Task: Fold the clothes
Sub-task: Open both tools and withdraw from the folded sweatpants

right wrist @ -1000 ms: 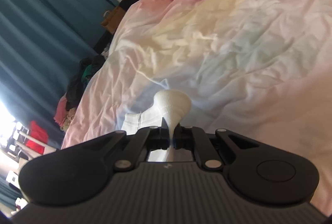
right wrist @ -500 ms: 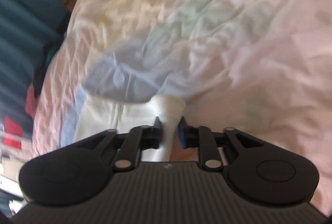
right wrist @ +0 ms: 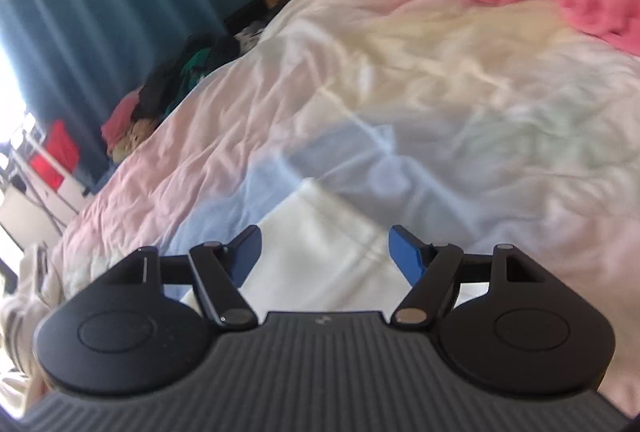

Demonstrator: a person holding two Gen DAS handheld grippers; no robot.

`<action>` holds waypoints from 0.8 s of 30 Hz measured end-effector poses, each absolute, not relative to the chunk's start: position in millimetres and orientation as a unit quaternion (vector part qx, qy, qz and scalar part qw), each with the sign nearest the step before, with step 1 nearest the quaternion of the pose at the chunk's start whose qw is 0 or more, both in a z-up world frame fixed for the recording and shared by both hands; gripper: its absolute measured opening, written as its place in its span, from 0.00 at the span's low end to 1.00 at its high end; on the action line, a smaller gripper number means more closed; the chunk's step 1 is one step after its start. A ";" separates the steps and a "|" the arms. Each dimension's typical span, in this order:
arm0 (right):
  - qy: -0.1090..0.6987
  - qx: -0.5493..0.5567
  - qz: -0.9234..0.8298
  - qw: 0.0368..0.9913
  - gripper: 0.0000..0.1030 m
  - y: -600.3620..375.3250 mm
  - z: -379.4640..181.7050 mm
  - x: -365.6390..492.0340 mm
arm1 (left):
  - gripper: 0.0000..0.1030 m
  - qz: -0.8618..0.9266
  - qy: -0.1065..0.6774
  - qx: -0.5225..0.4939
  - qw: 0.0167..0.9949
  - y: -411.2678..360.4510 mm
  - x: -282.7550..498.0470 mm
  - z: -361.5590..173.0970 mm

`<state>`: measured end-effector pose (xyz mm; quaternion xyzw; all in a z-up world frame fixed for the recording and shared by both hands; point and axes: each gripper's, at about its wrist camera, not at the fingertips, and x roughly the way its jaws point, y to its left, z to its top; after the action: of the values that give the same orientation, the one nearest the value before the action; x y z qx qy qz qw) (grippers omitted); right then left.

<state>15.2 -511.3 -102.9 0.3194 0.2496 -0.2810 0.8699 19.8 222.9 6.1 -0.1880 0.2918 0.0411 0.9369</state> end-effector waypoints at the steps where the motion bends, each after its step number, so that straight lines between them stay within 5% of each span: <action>1: 0.256 0.302 -0.277 0.876 0.70 -509.5 -105.2 26.2 | 0.81 0.025 0.290 -0.178 0.940 201.0 26.4 7.4; 5: 0.292 0.226 -0.289 0.883 0.70 -503.7 -117.9 58.8 | 0.81 -0.041 0.298 -0.142 0.943 115.3 50.4 4.5; 9: 0.286 0.263 -0.285 0.876 0.70 -519.3 -135.3 60.5 | 0.81 -0.102 0.295 -0.107 0.944 40.2 70.8 -18.1; 18: 0.285 0.246 -0.230 0.898 0.69 -532.6 -158.1 64.1 | 0.80 -0.142 0.315 -0.047 0.937 -25.7 100.5 -100.5; 20: 0.289 0.231 -0.226 0.901 0.58 -530.3 -155.1 65.4 | 0.80 -0.146 0.334 -0.067 0.929 -19.7 107.7 -108.0; 23: 0.296 0.218 -0.236 0.899 0.18 -529.1 -150.5 66.9 | 0.80 -0.140 0.337 -0.076 0.928 -11.3 112.7 -108.6; 24: 0.291 0.217 -0.241 0.900 0.14 -529.0 -148.0 66.0 | 0.80 -0.134 0.339 -0.072 0.928 -10.1 113.3 -108.9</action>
<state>66.0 -529.0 -148.0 0.2171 0.2906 -0.2408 0.9002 113.3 -10.1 -108.9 -0.0722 0.3390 -0.1336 0.9284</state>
